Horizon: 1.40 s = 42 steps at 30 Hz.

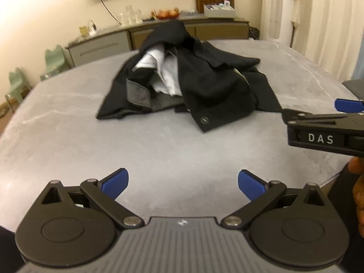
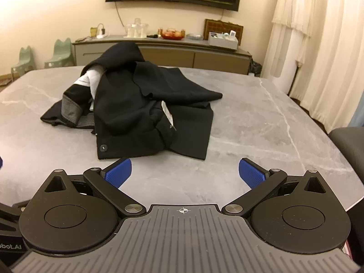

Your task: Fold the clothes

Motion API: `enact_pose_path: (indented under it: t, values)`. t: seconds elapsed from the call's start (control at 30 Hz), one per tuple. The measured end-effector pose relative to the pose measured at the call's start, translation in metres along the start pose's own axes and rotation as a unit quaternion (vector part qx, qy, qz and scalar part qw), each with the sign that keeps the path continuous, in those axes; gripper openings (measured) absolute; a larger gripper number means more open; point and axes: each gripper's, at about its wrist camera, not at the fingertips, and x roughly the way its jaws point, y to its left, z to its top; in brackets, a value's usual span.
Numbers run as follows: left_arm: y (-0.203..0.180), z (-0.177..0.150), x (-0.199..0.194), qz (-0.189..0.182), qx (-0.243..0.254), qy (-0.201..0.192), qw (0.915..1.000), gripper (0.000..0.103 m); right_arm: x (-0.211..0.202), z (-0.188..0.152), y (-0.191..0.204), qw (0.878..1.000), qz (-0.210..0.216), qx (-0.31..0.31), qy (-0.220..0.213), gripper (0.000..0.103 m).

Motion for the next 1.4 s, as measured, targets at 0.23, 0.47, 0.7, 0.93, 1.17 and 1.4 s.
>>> enact_pose_path:
  t: [0.23,0.47,0.7,0.93,1.17,1.4]
  values:
    - [0.000,0.001,0.005,-0.015,0.016,-0.002,0.9998,0.102,0.009,0.001,0.003,1.000,0.003,-0.006,0.009,0.102]
    - [0.012,0.013,0.021,-0.003,0.034,-0.009,0.9994,0.013,0.026,0.004,0.014,0.999,0.023,-0.027,0.025,0.063]
    - [0.040,0.044,0.046,-0.006,0.009,-0.025,0.9996,0.003,0.054,0.015,0.027,0.996,0.075,-0.029,0.048,0.000]
    - [0.072,0.107,0.078,0.029,-0.010,-0.066,0.9974,0.103,0.076,0.058,0.024,0.998,0.053,-0.023,0.009,0.094]
    - [0.084,0.161,0.175,0.035,-0.013,-0.020,0.9991,0.098,0.139,0.083,0.055,0.991,0.100,-0.086,0.009,0.098]
    - [0.134,0.222,0.190,0.062,-0.068,-0.065,0.9936,0.008,0.184,0.091,0.044,0.994,0.089,-0.057,0.034,0.006]
